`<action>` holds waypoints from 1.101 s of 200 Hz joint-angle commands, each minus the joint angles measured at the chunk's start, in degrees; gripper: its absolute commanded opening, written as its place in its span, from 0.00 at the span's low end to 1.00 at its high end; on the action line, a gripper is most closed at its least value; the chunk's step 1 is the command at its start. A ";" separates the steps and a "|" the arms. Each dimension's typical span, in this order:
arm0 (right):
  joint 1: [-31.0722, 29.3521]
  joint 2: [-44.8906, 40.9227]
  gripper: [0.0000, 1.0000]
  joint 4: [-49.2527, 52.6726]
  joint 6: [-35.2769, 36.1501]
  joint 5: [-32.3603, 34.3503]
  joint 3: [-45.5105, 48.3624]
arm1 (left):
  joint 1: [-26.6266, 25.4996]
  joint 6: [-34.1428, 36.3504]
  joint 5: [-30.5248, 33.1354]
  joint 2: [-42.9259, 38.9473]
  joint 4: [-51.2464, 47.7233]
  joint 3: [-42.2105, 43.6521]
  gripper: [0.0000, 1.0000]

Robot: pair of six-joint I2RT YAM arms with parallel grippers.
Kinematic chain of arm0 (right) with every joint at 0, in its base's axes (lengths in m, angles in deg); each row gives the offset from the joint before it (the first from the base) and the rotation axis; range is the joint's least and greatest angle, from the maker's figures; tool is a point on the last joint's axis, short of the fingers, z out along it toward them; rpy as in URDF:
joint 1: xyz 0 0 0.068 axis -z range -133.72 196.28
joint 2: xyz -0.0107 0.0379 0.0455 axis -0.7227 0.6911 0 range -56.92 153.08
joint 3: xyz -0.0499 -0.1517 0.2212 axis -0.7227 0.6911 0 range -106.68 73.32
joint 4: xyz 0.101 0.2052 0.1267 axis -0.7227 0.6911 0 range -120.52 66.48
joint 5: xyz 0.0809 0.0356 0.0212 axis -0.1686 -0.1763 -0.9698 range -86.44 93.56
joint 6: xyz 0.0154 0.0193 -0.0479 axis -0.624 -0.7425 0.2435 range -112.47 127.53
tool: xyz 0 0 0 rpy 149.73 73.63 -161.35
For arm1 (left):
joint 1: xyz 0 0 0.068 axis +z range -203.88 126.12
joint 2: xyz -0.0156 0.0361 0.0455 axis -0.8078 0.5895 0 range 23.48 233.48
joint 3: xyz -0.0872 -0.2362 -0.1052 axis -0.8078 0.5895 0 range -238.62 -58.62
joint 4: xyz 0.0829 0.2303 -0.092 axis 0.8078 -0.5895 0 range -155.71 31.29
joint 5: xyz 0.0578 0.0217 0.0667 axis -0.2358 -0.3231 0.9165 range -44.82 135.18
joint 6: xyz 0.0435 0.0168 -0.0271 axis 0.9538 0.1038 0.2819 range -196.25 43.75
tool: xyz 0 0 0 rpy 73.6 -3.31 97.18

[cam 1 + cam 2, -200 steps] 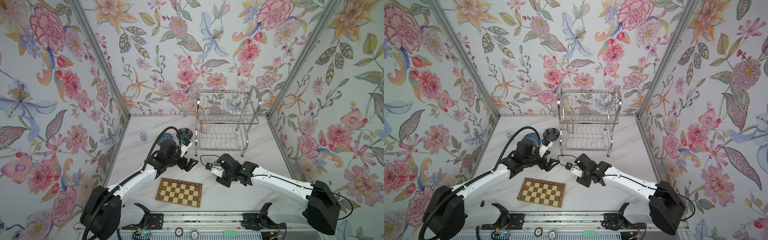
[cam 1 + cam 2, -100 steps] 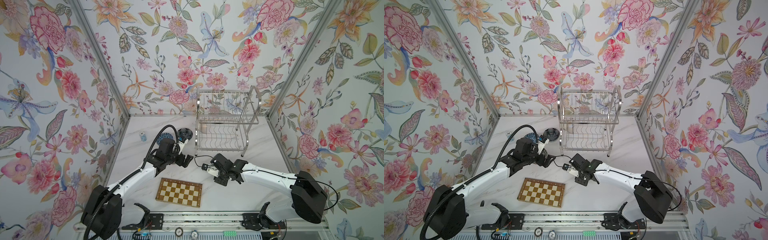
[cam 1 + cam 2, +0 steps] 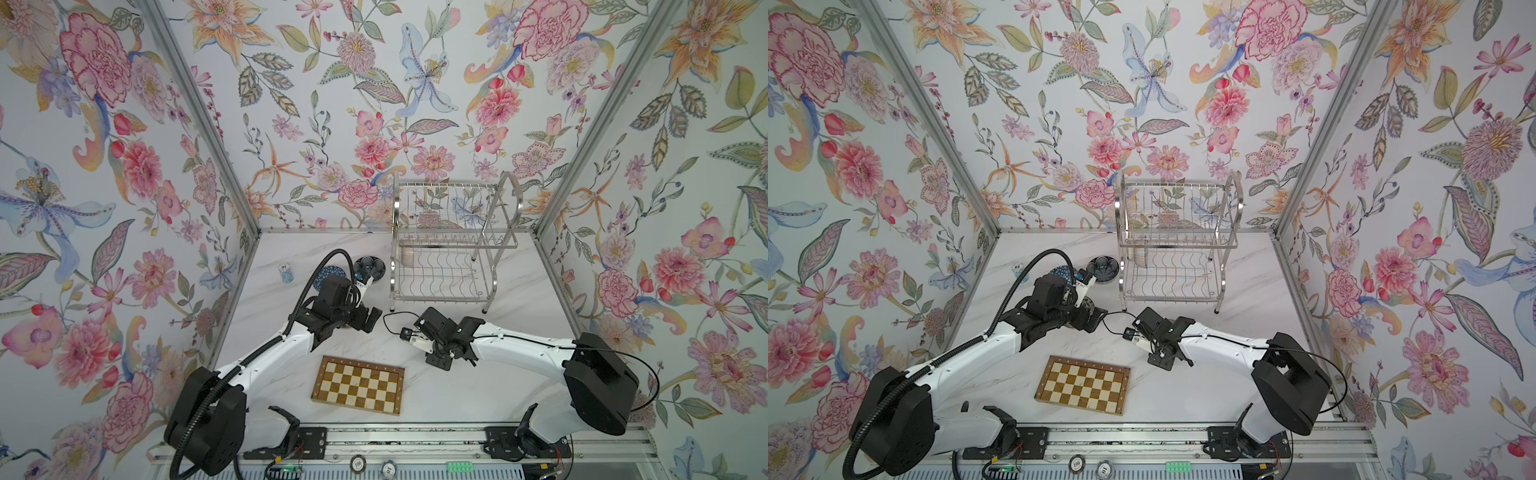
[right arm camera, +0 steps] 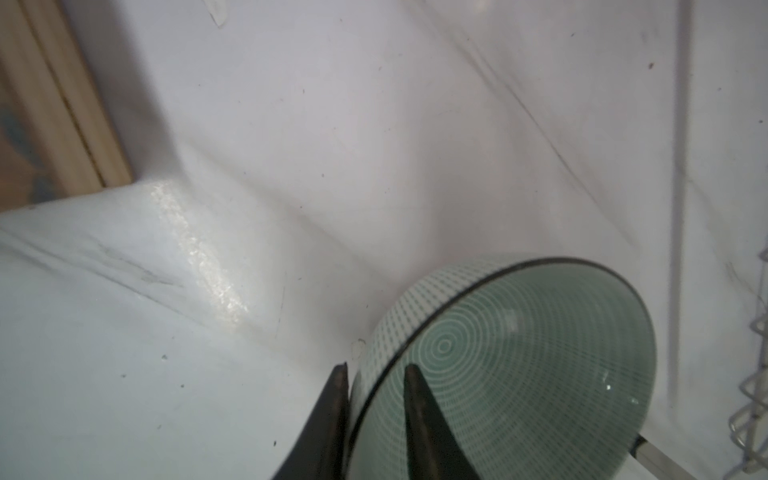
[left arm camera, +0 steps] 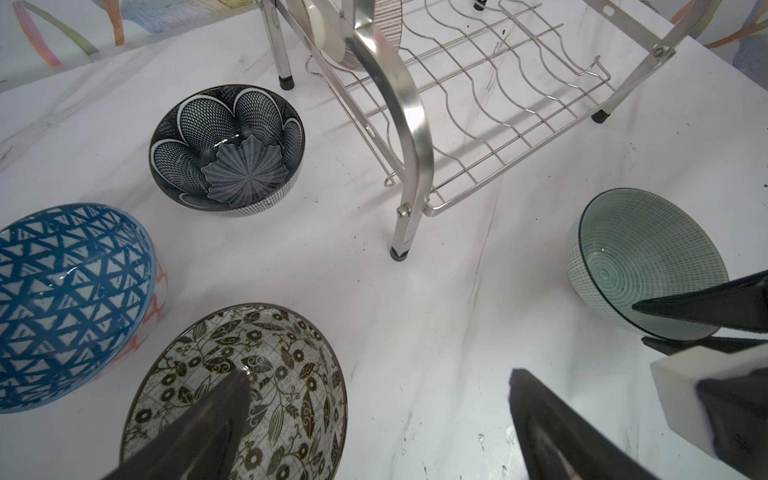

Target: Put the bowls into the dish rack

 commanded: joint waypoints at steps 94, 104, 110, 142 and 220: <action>-0.80 -0.93 0.06 2.14 -3.11 0.86 -2.63 | 0.50 -0.11 -0.40 0.43 0.33 -1.36 0.99; -0.80 -1.37 0.05 2.10 -3.20 0.78 -2.81 | 0.50 -0.13 -0.66 0.30 0.67 -1.29 0.99; -0.76 -1.69 0.05 2.10 -3.30 0.73 -2.90 | 0.46 -0.28 -0.77 0.30 0.78 -1.30 0.99; -0.53 -4.16 0.03 1.76 -3.46 0.52 -2.57 | 0.51 -0.37 -1.40 0.13 1.62 -0.98 0.99; 2.76 -12.66 0.00 -3.83 -4.62 -5.08 0.53 | 0.55 -0.20 -1.93 -1.00 3.15 -0.28 0.99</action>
